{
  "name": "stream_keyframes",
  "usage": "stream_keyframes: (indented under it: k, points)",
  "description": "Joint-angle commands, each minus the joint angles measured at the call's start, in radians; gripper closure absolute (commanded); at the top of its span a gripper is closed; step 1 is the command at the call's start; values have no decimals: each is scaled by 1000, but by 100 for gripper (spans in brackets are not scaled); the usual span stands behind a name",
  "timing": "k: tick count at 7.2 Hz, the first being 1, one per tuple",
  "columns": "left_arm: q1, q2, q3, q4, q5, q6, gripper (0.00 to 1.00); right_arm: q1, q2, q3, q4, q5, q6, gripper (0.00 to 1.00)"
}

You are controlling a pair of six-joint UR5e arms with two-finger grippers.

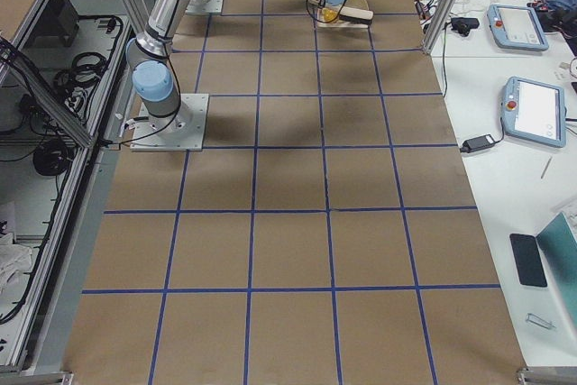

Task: Sweep and dump trash into bin
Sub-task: 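Push the debris deeper into the dustpan with the brush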

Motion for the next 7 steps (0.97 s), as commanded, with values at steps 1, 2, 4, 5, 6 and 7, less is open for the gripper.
stream_keyframes:
  k: [1, 2, 4, 5, 6, 7]
  points:
    - [-1, 0, -1, 0, 0, 0, 99, -7, -9, 0, 19, -4, 2, 100]
    - [0, 0, -1, 0, -2, -2, 99, -4, -11, -2, 18, 46, 17, 100]
    - [-1, -1, -3, 0, -2, -2, 99, 4, -11, -4, 3, 123, 53, 100]
    - [-1, -1, -3, 0, -2, -2, 99, 4, -14, -10, -38, 187, 94, 100]
    - [-1, -1, -4, 0, -2, -2, 99, 4, -28, -11, -54, 194, 138, 100]
    - [-1, -1, -4, 0, -2, -2, 99, 4, -40, -11, -54, 212, 146, 100]
